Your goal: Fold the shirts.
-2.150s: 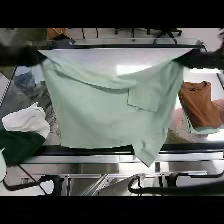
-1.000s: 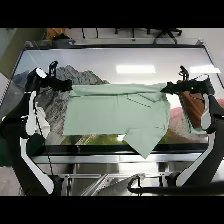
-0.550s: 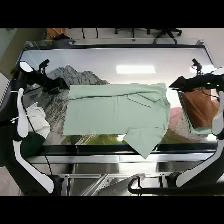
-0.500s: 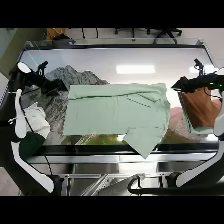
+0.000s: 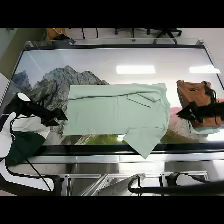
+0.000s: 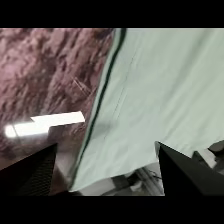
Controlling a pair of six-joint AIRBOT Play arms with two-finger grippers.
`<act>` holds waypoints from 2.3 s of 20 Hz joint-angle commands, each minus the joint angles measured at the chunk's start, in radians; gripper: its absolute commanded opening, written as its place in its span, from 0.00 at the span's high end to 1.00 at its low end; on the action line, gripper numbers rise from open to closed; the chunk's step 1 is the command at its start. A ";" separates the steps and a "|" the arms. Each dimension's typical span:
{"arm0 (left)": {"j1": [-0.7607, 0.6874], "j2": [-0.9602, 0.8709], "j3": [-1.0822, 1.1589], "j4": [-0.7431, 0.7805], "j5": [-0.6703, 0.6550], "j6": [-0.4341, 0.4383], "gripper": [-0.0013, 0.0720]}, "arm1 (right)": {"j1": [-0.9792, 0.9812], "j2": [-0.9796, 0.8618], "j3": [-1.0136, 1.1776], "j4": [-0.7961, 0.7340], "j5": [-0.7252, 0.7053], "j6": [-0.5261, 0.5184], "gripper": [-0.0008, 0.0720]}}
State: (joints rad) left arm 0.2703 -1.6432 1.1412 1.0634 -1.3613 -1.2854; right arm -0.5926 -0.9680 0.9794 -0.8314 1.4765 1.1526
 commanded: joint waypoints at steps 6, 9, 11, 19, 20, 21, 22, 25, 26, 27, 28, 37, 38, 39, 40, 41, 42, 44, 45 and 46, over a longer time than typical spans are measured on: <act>-0.050 -0.012 -0.135 -0.227 0.070 0.142 0.70 | -0.016 0.165 -0.381 -0.005 -0.167 0.015 0.36; -0.060 -0.007 -0.135 -0.227 0.071 0.156 0.95 | -0.016 0.155 -0.429 -0.014 -0.168 0.014 0.36; -0.060 -0.007 -0.135 -0.227 0.071 0.155 0.95 | -0.014 0.134 -0.472 -0.013 -0.184 0.013 0.36; -0.060 -0.007 -0.135 -0.227 0.068 0.155 0.95 | 0.111 -0.047 -0.523 0.124 -0.326 -0.134 0.36; -0.060 -0.007 -0.135 -0.228 0.063 0.155 0.95 | 0.127 -0.069 -0.521 0.173 -0.324 -0.164 0.36; -0.056 -0.006 -0.132 -0.227 0.056 0.154 0.95 | 0.133 -0.079 -0.515 0.222 -0.312 -0.191 0.40; -0.049 -0.006 -0.123 -0.227 0.042 0.150 0.96 | 0.132 -0.079 -0.499 0.253 -0.286 -0.217 0.71; -0.016 0.006 -0.069 -0.213 -0.032 0.103 0.96 | 0.116 -0.039 -0.409 0.229 -0.209 -0.190 0.97; -0.004 0.027 -0.066 -0.190 -0.042 0.074 0.96 | 0.106 -0.011 -0.385 0.195 -0.209 -0.144 0.97; 0.003 0.051 -0.073 -0.159 -0.043 0.051 0.96 | 0.096 0.019 -0.375 0.155 -0.213 -0.101 0.97; 0.009 0.078 -0.089 -0.116 -0.043 0.032 0.96 | 0.084 0.052 -0.374 0.111 -0.211 -0.057 0.97; 0.088 0.274 -0.287 0.053 -0.077 -0.067 0.96 | 0.083 0.397 -0.382 -0.100 -0.246 0.051 0.97; 0.078 0.274 -0.260 0.019 -0.074 -0.066 0.96 | 0.084 0.401 -0.373 0.006 -0.299 -0.030 0.97; 0.063 0.273 -0.224 0.002 -0.063 -0.066 0.96 | 0.084 0.387 -0.356 0.130 -0.344 -0.116 0.97; 0.039 0.273 -0.175 -0.005 -0.043 -0.067 0.96 | 0.091 0.358 -0.335 0.243 -0.383 -0.199 0.97; 0.019 0.272 -0.127 -0.012 -0.022 -0.068 0.96 | 0.109 0.311 -0.301 0.343 -0.420 -0.284 0.97; -0.005 0.267 -0.071 -0.012 0.011 -0.071 0.96 | 0.134 0.255 -0.262 0.404 -0.451 -0.343 0.97; -0.039 0.226 0.036 -0.009 0.051 -0.080 0.96 | 0.197 0.119 -0.169 0.436 -0.512 -0.405 0.97; -0.050 0.192 0.083 -0.010 0.057 -0.085 0.96 | 0.229 0.042 -0.124 0.436 -0.541 -0.426 0.97; -0.064 0.148 0.132 -0.010 0.061 -0.085 0.96 | 0.255 -0.027 -0.088 0.436 -0.573 -0.449 0.97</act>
State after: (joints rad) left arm 0.2462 -1.4273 1.1442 1.0626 -1.3453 -1.3594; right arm -0.4065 -0.8337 0.7887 -0.4950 1.0138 0.8345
